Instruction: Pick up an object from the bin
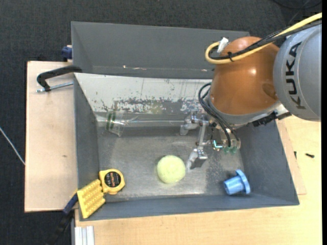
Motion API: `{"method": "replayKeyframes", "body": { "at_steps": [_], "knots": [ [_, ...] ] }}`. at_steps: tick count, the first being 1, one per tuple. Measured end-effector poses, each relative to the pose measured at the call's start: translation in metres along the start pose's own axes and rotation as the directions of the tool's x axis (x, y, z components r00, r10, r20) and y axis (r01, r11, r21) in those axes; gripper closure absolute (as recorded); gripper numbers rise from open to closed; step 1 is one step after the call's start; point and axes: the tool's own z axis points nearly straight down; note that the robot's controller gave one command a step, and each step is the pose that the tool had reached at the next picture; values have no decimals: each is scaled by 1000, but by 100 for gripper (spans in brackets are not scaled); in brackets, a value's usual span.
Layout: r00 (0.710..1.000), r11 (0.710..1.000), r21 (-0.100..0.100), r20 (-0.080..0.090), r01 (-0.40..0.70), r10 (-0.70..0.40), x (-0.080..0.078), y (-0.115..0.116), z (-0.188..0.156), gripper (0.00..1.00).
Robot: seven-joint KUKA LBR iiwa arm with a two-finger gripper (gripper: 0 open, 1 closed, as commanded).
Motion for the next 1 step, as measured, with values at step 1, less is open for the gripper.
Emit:
{"method": "replayKeyframes", "body": {
  "at_steps": [1],
  "knots": [
    [1000,1000,-1,8,-1,1,-2,0,-4,0]
  ]
}}
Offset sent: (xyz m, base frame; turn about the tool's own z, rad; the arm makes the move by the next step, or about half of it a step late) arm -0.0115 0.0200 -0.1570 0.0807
